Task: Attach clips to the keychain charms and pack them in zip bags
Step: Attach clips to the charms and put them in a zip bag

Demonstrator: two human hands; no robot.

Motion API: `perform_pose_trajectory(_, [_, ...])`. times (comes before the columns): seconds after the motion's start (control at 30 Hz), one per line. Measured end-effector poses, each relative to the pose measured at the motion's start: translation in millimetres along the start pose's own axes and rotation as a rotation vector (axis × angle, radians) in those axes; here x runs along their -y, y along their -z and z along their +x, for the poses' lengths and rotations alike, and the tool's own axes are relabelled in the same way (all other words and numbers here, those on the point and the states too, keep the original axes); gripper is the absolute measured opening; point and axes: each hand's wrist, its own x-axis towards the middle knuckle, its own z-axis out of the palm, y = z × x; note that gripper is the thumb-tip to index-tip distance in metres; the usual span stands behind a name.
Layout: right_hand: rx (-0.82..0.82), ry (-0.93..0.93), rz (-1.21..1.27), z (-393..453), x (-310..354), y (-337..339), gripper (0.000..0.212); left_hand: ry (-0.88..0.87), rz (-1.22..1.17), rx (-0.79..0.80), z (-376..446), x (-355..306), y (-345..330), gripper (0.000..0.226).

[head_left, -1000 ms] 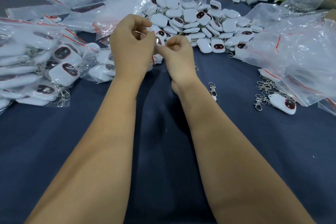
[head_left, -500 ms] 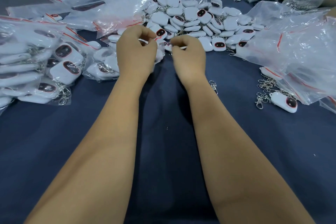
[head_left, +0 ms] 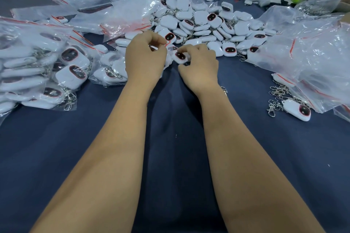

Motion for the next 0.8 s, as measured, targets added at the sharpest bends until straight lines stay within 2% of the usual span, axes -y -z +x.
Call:
perform_pose_trajectory(0.13, [-0.007,-0.057,0.101,-1,2,1,0.037,0.002,0.016,0.016,1,0,0,0.022])
perform_pose_trajectory(0.37, [0.047,-0.072,0.016,0,3,1,0.058,-0.025,0.053,0.049,1,4,-1,0.027])
perform_pose_trajectory(0.47, [0.008,-0.128,0.213,0,2,2,0.063,-0.029,0.063,0.052,1,4,-2,0.027])
perform_pose_trajectory(0.63, [-0.092,-0.130,0.459,-2,5,4,0.040,-0.034,0.079,0.067,0,4,0,0.025])
perform_pose_trajectory(0.8, [-0.174,-0.205,0.756,-3,11,6,0.033,0.009,0.090,0.114,0,2,-1,0.022])
